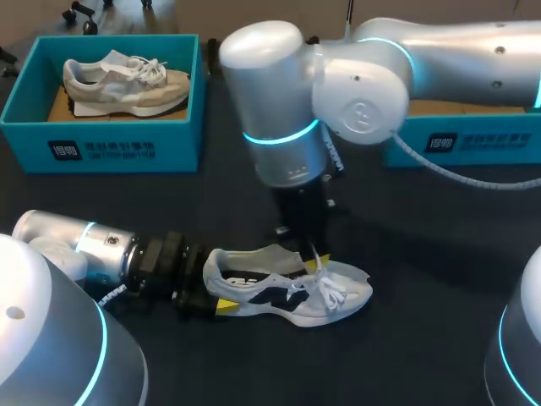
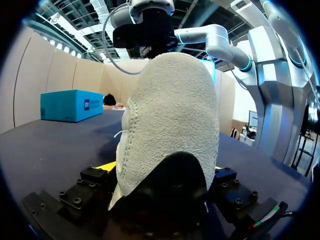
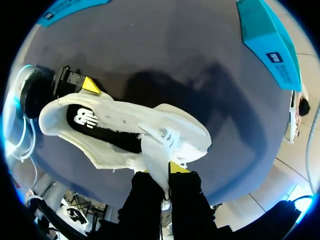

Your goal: Take the shoe out of the shoebox, open the shoe tongue, remove and reinsert the insole, then place the shoe into the shoebox

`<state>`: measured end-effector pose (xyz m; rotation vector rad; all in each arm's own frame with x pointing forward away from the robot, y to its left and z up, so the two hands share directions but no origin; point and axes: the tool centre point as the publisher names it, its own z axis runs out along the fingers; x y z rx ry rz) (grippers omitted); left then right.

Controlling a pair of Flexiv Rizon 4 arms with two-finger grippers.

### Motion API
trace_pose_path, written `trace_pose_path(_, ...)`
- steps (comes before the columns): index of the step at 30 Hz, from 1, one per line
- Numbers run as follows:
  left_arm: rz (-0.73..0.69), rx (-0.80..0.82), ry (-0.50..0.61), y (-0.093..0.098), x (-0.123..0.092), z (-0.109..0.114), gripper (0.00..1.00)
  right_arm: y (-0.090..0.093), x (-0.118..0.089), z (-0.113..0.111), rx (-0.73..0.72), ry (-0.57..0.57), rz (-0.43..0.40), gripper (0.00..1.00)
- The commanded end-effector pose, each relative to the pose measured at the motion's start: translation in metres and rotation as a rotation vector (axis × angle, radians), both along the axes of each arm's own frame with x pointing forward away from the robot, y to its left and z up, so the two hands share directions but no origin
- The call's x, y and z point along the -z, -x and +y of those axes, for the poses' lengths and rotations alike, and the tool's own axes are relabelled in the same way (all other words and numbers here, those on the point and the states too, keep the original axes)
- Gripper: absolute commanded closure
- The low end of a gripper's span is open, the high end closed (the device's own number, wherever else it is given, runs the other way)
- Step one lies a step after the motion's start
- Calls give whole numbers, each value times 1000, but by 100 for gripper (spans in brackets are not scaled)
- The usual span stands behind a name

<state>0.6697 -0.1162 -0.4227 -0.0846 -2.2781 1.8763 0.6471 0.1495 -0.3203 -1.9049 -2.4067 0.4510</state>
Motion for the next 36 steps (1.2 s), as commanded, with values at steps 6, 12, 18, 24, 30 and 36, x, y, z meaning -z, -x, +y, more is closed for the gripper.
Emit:
trace_pose_path(6, 0, -3, 0, -1, 2, 0, 100, 1, 4, -43, -5, -155, -1, 100)
trace_pose_path(12, 0, -3, 0, -1, 2, 0, 100, 1, 10, -62, -9, -209, -2, 100)
trace_pose_path(18, 0, -3, 0, -1, 2, 0, 100, 5, 19, -77, 0, -262, -7, 93)
trace_pose_path(24, 0, -3, 0, -1, 2, 0, 100, 9, 24, -85, 8, -282, -6, 71)
trace_pose_path(30, 0, -3, 0, -1, 2, 0, 100, 17, 10, -90, 9, -255, -34, 59)
trace_pose_path(36, 0, -3, 0, -1, 2, 0, 100, 24, -17, -86, -44, -196, -94, 60)
